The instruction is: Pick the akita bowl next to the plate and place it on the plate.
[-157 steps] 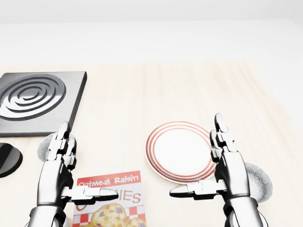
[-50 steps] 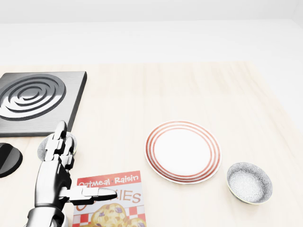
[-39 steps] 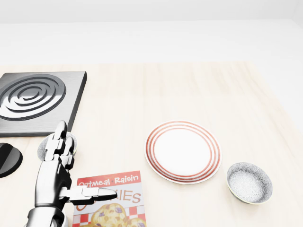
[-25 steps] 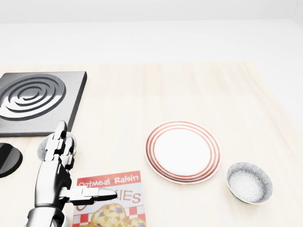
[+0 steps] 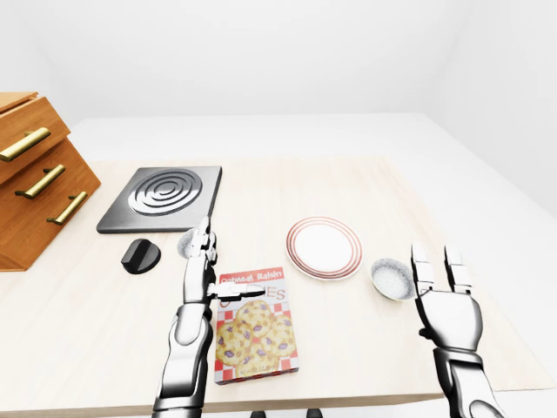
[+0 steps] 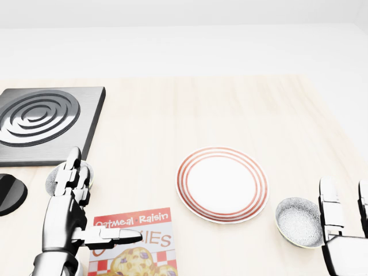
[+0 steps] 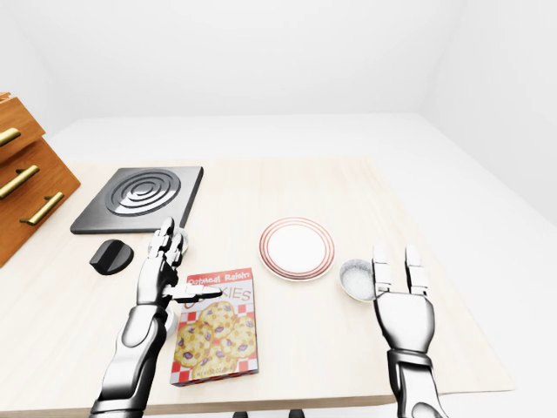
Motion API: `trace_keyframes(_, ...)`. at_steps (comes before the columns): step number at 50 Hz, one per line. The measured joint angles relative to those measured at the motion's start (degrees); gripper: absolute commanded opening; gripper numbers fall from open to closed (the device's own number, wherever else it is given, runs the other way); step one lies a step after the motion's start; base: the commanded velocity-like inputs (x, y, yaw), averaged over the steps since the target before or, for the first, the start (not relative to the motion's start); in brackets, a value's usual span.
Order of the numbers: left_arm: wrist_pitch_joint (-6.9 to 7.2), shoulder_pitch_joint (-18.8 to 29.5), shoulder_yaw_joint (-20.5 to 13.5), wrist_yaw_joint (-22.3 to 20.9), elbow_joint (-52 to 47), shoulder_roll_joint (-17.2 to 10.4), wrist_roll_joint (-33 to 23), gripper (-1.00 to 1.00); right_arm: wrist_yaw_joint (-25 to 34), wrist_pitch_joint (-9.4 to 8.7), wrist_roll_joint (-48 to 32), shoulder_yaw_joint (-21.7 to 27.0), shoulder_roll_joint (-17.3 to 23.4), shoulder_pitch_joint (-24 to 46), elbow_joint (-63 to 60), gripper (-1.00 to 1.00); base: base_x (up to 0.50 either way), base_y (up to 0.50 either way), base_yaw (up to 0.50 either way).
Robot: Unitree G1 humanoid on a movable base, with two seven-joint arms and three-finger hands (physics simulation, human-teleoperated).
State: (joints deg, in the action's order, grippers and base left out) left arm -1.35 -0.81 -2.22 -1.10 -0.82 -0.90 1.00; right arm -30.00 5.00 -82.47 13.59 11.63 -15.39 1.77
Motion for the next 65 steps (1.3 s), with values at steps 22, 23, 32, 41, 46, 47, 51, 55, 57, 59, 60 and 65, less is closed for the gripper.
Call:
trace_keyframes(22,0.12,0.06,0.0,0.06,-0.09,0.01,0.06,1.0,0.0,0.0,-1.69,-6.18,2.94,3.89,6.9,1.0,0.0,0.0,0.0)
trace_keyframes(23,0.14,0.05,0.0,0.07,-0.12,0.01,0.06,1.0,0.0,0.0,-1.63,-6.26,3.05,4.08,7.07,1.0,0.0,0.0,0.0)
trace_keyframes(32,0.03,0.06,-0.03,0.05,-0.02,-0.01,0.05,1.0,0.01,0.0,-1.15,-6.98,4.07,5.99,8.87,1.0,0.0,0.0,0.0)
trace_keyframes(41,0.13,-0.02,0.01,0.08,-0.2,0.01,0.0,1.0,0.0,-0.01,0.61,-7.28,4.77,7.66,10.78,1.0,0.0,0.0,0.0)
trace_keyframes(46,0.19,-0.08,0.04,0.09,-0.34,0.02,-0.04,1.0,0.0,-0.02,1.75,-7.43,5.14,8.69,12.06,1.0,0.0,0.0,0.0)
trace_keyframes(47,0.16,-0.08,0.04,0.09,-0.31,0.02,-0.05,1.0,0.0,-0.02,1.89,-7.5,5.2,8.87,12.28,1.0,0.0,0.0,0.0)
trace_keyframes(51,0.12,-0.07,0.04,0.09,-0.28,0.02,-0.07,1.0,0.0,-0.03,2.2,-7.75,5.43,9.96,13.59,1.0,0.0,0.0,0.0)
trace_keyframes(55,0.2,-0.1,0.06,0.11,-0.4,0.03,-0.1,1.0,0.0,-0.03,2.34,-8.01,5.54,11.32,15.25,1.0,0.0,0.0,0.0)
trace_keyframes(57,0.16,-0.1,0.05,0.11,-0.36,0.02,-0.11,1.0,0.0,-0.03,2.32,-8.1,5.6,11.75,15.78,1.0,0.0,0.0,0.0)
trace_keyframes(59,0.14,-0.1,0.06,0.11,-0.34,0.03,-0.12,1.0,0.0,-0.03,2.31,-8.23,5.71,12.36,16.54,1.0,0.0,0.0,0.0)
trace_keyframes(60,0.15,-0.09,0.06,0.12,-0.34,0.03,-0.12,1.0,0.0,-0.04,2.31,-8.27,5.74,12.54,16.77,1.0,0.0,0.0,0.0)
trace_keyframes(65,0.28,-0.14,0.1,0.15,-0.54,0.04,-0.16,1.0,0.0,-0.03,2.43,-8.53,5.93,13.15,17.59,1.0,0.0,0.0,0.0)
